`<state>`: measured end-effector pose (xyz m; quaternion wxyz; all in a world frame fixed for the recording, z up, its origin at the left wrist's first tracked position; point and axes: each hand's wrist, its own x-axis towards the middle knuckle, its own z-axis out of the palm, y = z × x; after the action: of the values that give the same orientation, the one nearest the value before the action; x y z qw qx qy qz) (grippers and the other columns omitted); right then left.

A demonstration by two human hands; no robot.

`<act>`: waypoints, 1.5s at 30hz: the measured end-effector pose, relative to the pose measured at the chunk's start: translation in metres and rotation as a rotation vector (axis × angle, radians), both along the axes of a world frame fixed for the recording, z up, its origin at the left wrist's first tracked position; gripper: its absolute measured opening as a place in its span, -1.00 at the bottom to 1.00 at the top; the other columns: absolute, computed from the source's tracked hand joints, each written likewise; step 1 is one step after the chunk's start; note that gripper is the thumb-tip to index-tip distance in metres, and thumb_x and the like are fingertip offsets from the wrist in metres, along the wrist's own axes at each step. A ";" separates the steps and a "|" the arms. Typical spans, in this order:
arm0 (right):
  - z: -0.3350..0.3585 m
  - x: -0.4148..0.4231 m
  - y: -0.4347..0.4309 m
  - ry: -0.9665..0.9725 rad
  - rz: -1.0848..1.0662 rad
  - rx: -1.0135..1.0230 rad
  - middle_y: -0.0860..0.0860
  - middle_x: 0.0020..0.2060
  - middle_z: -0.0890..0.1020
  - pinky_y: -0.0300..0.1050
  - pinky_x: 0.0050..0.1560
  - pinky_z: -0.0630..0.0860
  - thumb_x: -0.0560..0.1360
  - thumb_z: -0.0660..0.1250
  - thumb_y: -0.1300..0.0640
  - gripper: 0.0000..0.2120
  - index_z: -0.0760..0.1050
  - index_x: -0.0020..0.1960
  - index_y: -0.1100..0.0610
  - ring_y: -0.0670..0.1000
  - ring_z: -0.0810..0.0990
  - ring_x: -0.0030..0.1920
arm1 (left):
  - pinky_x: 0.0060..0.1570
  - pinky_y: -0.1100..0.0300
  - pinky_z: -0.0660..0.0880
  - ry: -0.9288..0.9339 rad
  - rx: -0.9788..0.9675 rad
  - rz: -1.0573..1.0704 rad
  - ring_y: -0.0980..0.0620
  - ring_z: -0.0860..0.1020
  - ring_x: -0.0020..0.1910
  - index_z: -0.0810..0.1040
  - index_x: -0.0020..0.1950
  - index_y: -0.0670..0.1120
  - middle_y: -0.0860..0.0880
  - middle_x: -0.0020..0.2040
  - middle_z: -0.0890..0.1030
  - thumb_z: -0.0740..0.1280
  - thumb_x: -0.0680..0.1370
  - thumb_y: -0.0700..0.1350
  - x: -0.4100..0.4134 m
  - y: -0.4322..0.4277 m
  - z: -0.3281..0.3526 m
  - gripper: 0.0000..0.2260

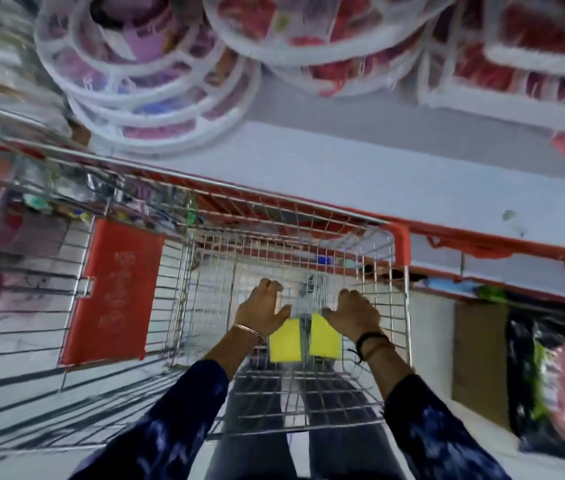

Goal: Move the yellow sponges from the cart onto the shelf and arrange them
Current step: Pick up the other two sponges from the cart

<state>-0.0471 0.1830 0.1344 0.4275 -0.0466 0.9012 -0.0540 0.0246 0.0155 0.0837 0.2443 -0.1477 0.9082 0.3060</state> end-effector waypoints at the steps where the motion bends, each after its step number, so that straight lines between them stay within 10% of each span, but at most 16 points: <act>1: -0.017 0.004 0.001 -0.036 -0.011 0.024 0.16 0.44 0.33 0.10 0.33 0.41 0.55 0.22 -0.15 -0.38 0.23 0.46 0.20 0.20 0.38 0.39 | 0.16 -0.05 0.48 -0.096 0.009 0.009 -0.18 0.38 0.35 0.32 0.39 -0.17 -0.18 0.38 0.34 0.28 0.56 0.03 0.005 0.002 -0.015 -0.52; 12: -0.128 0.053 0.012 -0.090 -0.270 0.132 0.23 0.54 0.05 0.09 0.39 0.33 0.41 0.38 -0.22 0.01 -0.10 0.54 0.28 0.23 0.16 0.51 | 0.35 -0.23 0.33 -0.456 0.014 0.636 -0.36 0.27 0.41 0.10 0.48 -0.23 -0.30 0.46 0.20 0.43 0.36 0.22 0.034 0.070 -0.107 -0.10; 22: -0.142 0.054 0.004 -0.025 -0.309 0.128 0.23 0.43 0.19 0.08 0.15 0.53 0.34 0.47 -0.14 -0.01 0.00 0.48 0.31 0.23 0.37 0.37 | 0.33 -0.09 0.39 -0.414 -0.048 0.541 -0.29 0.40 0.27 0.23 0.32 -0.24 -0.26 0.31 0.34 0.55 0.28 0.02 0.020 0.070 -0.117 -0.22; 45: 0.116 -0.026 -0.004 0.278 -0.208 -0.247 0.12 0.41 0.38 0.05 0.25 0.49 0.25 0.42 -0.31 -0.04 0.19 0.47 0.16 0.17 0.45 0.34 | 0.11 -0.06 0.49 0.034 -0.064 0.335 -0.28 0.47 0.25 0.17 0.46 -0.09 -0.26 0.39 0.29 0.44 0.37 0.18 -0.052 0.006 0.137 -0.20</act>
<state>-0.0735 0.1787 0.2504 0.2821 -0.0123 0.9381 -0.2007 -0.0275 0.0217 0.2209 0.1697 -0.2995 0.8841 0.3159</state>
